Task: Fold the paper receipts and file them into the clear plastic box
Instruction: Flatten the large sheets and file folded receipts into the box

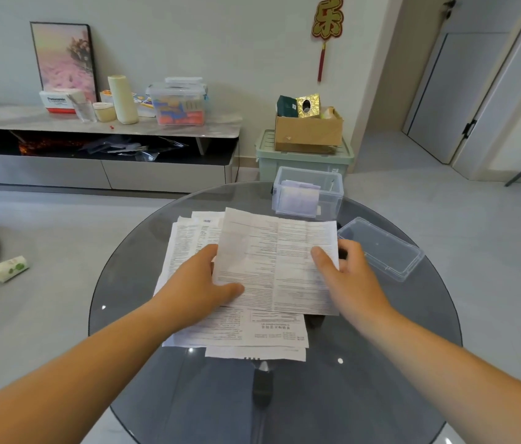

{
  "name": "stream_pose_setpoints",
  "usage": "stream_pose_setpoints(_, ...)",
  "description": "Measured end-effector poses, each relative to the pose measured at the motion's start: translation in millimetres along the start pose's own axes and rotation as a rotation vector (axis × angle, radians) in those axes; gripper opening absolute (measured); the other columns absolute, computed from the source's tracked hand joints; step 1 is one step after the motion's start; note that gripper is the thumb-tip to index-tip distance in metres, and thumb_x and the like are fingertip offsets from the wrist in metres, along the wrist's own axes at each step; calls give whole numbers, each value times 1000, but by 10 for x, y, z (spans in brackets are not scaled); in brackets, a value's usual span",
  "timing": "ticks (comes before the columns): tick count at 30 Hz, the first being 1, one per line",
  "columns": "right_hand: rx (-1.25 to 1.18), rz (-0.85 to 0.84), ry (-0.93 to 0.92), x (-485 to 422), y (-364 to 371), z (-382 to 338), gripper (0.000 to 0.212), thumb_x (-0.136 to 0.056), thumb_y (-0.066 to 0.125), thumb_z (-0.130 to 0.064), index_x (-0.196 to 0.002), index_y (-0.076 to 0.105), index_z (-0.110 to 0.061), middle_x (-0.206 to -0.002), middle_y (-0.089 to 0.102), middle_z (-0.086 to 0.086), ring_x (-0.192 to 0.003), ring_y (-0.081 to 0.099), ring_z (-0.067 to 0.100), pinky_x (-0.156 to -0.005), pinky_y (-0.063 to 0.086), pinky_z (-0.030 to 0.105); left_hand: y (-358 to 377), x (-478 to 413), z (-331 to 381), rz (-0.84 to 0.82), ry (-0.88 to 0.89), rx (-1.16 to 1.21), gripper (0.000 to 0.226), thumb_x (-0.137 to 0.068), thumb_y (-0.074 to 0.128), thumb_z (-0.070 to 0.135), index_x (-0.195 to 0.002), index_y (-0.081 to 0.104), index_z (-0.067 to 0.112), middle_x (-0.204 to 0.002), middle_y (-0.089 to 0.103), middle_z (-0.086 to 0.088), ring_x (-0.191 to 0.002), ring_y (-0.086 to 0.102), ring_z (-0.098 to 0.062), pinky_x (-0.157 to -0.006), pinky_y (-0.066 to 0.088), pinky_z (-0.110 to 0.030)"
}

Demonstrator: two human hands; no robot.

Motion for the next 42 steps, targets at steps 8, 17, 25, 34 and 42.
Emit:
stream_pose_setpoints(8, 761, -49, -178, 211, 68, 39, 85, -83, 69, -55, -148, 16, -41, -144, 27, -6, -135, 32, 18, -107, 40, 38, 133, 41, 132, 93, 48, -174, 114, -78, 82, 41, -153, -4, 36, -139, 42, 9, -113, 51, -15, -95, 49, -36)
stream_pose_setpoints(17, 917, -79, -83, 264, 264, 71, 79, -80, 46, -81, -144, 32, -37, -147, 26, -4, -137, 19, 22, -110, 21, 40, 263, -13, 46, 112, -79, -539, 117, -68, 59, 86, -154, -2, 34, -146, 28, -4, -131, 33, -25, -109, 33, -45)
stream_pose_setpoints(25, 827, -140, 71, 203, -65, 141, 68, -83, 63, -66, -143, 38, -45, -151, 25, -4, -142, 16, 23, -113, 20, 41, 107, -30, 48, -40, -127, -471, 93, -78, 72, 64, -152, 24, 39, -147, 30, -4, -132, 37, -26, -109, 38, -44)
stream_pose_setpoints(34, 811, -175, 37, 205, -75, 172, 57, -88, 61, -61, -140, 44, -48, -152, 25, -6, -142, 14, 21, -114, 17, 40, -32, -61, 136, 15, -77, -123, 106, -72, 89, 25, -153, 22, 32, -114, 56, 8, -93, 61, -12, -61, 47, -14)
stream_pose_setpoints(42, 791, -175, 32, 200, -93, 171, 53, -90, 55, -63, -140, 46, -47, -153, 26, -6, -142, 15, 21, -113, 18, 41, 59, -31, 113, -6, -217, 418, 36, -91, 72, 15, -124, 57, 13, -106, 74, -6, -82, 76, -22, -77, 63, -42)
Point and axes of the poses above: each hand's wrist, its own x-axis away from the middle knuckle, its own y-axis out of the palm, z = x × y, the point moved 6 cm from there along -x, towards the middle knuckle
